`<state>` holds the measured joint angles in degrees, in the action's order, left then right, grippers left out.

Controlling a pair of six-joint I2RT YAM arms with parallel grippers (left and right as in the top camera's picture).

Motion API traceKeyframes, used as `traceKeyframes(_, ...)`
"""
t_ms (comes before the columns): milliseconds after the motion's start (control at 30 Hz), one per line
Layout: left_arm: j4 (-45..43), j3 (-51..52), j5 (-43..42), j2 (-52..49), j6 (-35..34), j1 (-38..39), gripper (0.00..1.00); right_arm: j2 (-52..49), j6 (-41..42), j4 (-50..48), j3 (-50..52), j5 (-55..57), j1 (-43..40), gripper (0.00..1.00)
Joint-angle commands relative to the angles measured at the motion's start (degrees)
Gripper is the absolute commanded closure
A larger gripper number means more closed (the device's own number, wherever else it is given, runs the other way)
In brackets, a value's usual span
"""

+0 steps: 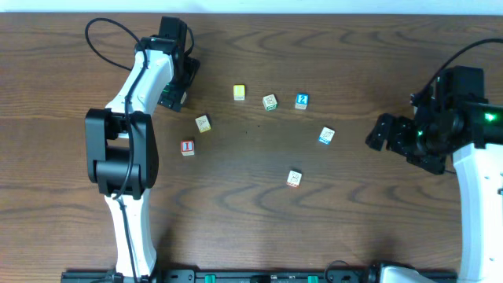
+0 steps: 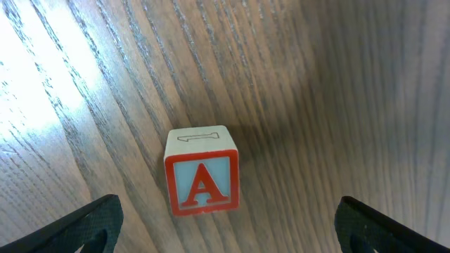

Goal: Spell out Ai2
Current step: 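Lower left gripper and grasp the red-bordered A block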

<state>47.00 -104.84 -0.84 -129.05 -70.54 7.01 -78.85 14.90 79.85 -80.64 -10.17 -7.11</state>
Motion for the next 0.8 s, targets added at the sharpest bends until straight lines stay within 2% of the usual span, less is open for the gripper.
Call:
traceKeyframes(0, 0.02, -1.51, 1.27, -1.27, -1.95, -0.33, 0.02, 0.02, 0.74, 0.55, -0.13, 1.4, 0.55, 0.01)
traceKeyframes(267, -0.44, -1.49, 1.51, -2.84, -1.92, -0.33, 0.03, 0.02, 0.74, 0.76, -0.13, 1.4, 0.55, 0.01)
traceKeyframes(433, -0.28, -1.49, 4.46, -2.84, -1.9, -0.5, 0.02, 0.02, 0.72, 1.01, -0.13, 1.4, 0.55, 0.01)
traceKeyframes(567, -0.17, -1.4, 4.44, -2.84, -1.9, -0.76, 0.13, 0.02, 0.74, 0.94, -0.13, 1.4, 0.55, 0.01)
traceKeyframes(700, -0.24, -1.4, 4.44, -2.84, -1.9, -0.85, 0.33, 0.02, 0.74, 0.96, -0.13, 1.4, 0.55, 0.01)
traceKeyframes(767, -0.2, -1.4, 4.42, -2.84, -1.9, -0.87, 0.37, 0.02, 0.74, 0.96, -0.13, 1.4, 0.55, 0.01)
